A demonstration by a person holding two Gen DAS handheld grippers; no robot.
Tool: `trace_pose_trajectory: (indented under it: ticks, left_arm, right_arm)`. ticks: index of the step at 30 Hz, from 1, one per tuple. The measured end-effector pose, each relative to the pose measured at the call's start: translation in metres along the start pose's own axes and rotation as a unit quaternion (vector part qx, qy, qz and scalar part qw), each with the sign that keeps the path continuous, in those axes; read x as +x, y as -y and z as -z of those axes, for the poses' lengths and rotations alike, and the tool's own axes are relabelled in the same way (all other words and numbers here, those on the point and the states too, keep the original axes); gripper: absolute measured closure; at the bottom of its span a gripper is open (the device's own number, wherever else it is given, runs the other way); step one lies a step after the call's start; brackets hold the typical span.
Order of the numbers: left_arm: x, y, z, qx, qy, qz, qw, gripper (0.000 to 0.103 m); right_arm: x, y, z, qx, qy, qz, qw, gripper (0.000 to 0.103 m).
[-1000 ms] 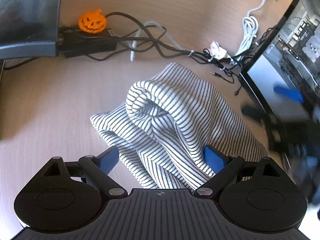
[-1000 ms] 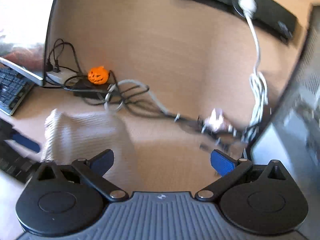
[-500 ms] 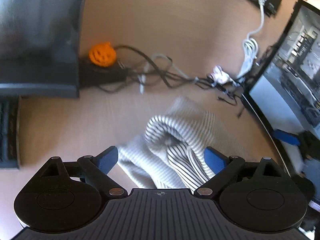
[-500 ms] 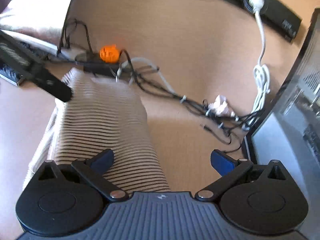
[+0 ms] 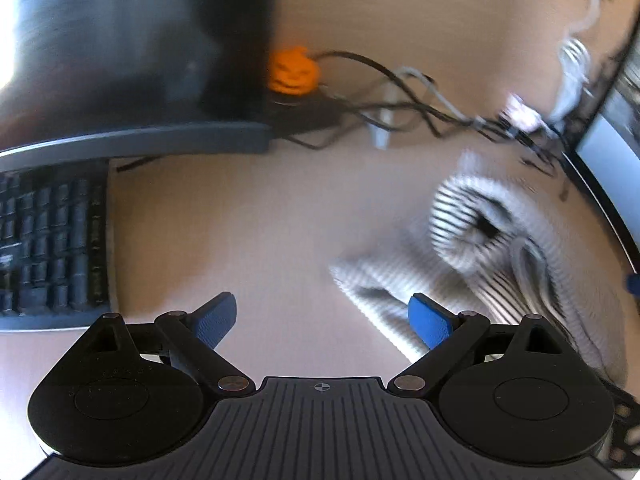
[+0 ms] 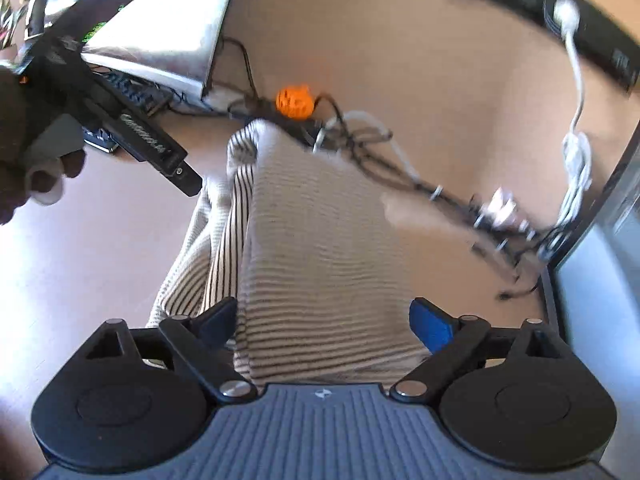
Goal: Fold clothes
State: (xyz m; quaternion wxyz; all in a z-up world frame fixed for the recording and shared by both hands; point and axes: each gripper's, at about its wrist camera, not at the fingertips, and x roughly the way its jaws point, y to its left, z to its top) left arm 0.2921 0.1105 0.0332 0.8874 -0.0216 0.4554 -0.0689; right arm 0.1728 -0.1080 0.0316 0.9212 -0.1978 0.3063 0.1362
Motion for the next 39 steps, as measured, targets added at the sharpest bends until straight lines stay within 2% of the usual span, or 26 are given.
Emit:
trace_pose_trajectory:
  ticks: [2,5,10,11,13,15,16,17,18,21,22,23,24,25,27,29,30,31,32,33,34,39]
  left_arm:
    - [0.001,0.0,-0.001,-0.004,0.001,-0.012,0.9999,0.007]
    - [0.003,0.001,-0.002,-0.008,0.001,-0.02,0.9998,0.007]
    - [0.001,0.005,-0.003,-0.005,0.003,-0.019,0.9998,0.007]
    - [0.0,0.006,-0.003,-0.002,0.006,-0.019,0.9998,0.007]
    - [-0.001,0.009,-0.004,0.005,0.01,-0.022,0.9997,0.007]
    - [-0.001,0.012,-0.004,0.011,0.012,-0.025,0.9996,0.007]
    - [0.0,0.012,-0.004,0.012,0.012,-0.025,0.9995,0.007]
    - [0.0,0.013,-0.004,0.012,0.011,-0.023,0.9996,0.007]
    - [0.001,0.014,-0.003,0.011,0.01,-0.02,0.9997,0.007]
    - [0.004,0.016,0.003,0.003,-0.002,0.001,1.0,0.007]
    - [0.005,0.017,0.006,0.0,-0.007,0.01,0.9999,0.007]
    - [0.006,0.019,0.01,0.001,-0.011,0.019,0.9998,0.007]
    - [0.007,0.023,0.013,0.006,-0.015,0.028,0.9995,0.008]
    - [0.008,0.028,0.017,0.012,-0.018,0.037,0.9991,0.01]
    - [0.011,0.036,0.022,0.016,-0.025,0.057,0.998,0.033]
    - [0.013,0.04,0.025,0.005,-0.033,0.082,0.9961,0.044]
    - [0.014,0.041,0.026,-0.001,-0.038,0.096,0.9946,0.052]
    - [0.015,0.041,0.026,-0.006,-0.042,0.112,0.9928,0.058]
    - [0.017,0.042,0.026,-0.011,-0.046,0.128,0.9907,0.069]
    - [0.019,0.042,0.025,-0.013,-0.048,0.137,0.9893,0.074]
    - [0.02,0.043,0.025,-0.014,-0.048,0.144,0.9884,0.075]
    - [0.024,0.032,0.025,-0.026,-0.045,0.168,0.9844,0.078]
  right_arm:
    - [-0.004,-0.006,-0.007,-0.008,0.011,-0.004,1.0,0.024]
    - [0.01,-0.022,-0.016,0.0,0.005,-0.018,1.0,0.025]
    - [0.035,-0.045,-0.012,-0.047,-0.003,0.024,0.999,0.027]
    - [0.039,-0.049,-0.01,-0.059,-0.004,0.034,0.998,0.036]
    - [0.034,-0.047,-0.009,-0.072,-0.001,0.043,0.997,0.049]
    - [0.03,-0.046,-0.008,-0.086,0.0,0.058,0.995,0.049]
    - [0.031,-0.046,-0.006,-0.092,-0.001,0.067,0.993,0.044]
    - [0.032,-0.047,-0.005,-0.099,-0.002,0.076,0.992,0.025]
    - [0.035,-0.048,-0.003,-0.102,-0.006,0.076,0.992,0.017]
    - [0.043,-0.05,0.002,-0.105,-0.01,0.072,0.992,0.015]
    - [0.04,-0.047,0.0,-0.095,-0.004,0.069,0.993,0.026]
    - [0.037,-0.042,-0.001,-0.083,0.002,0.065,0.994,0.046]
    - [0.035,-0.039,-0.003,-0.081,0.004,0.067,0.994,0.051]
    - [0.034,-0.036,-0.004,-0.08,0.006,0.071,0.994,0.052]
    - [0.035,-0.031,-0.004,-0.081,0.004,0.081,0.993,0.052]
    - [0.047,-0.029,-0.001,-0.087,-0.009,0.093,0.992,0.039]
    - [0.051,-0.027,0.0,-0.088,-0.01,0.091,0.992,0.039]
    - [0.055,-0.026,0.002,-0.089,-0.011,0.088,0.992,0.05]
    - [0.055,-0.024,0.0,-0.084,-0.01,0.079,0.993,0.066]
    - [0.047,-0.02,-0.007,-0.067,-0.003,0.064,0.996,0.073]
    - [0.035,-0.017,-0.016,-0.047,0.006,0.049,0.998,0.075]
    - [0.033,-0.029,-0.015,-0.051,-0.003,-0.001,0.999,0.076]
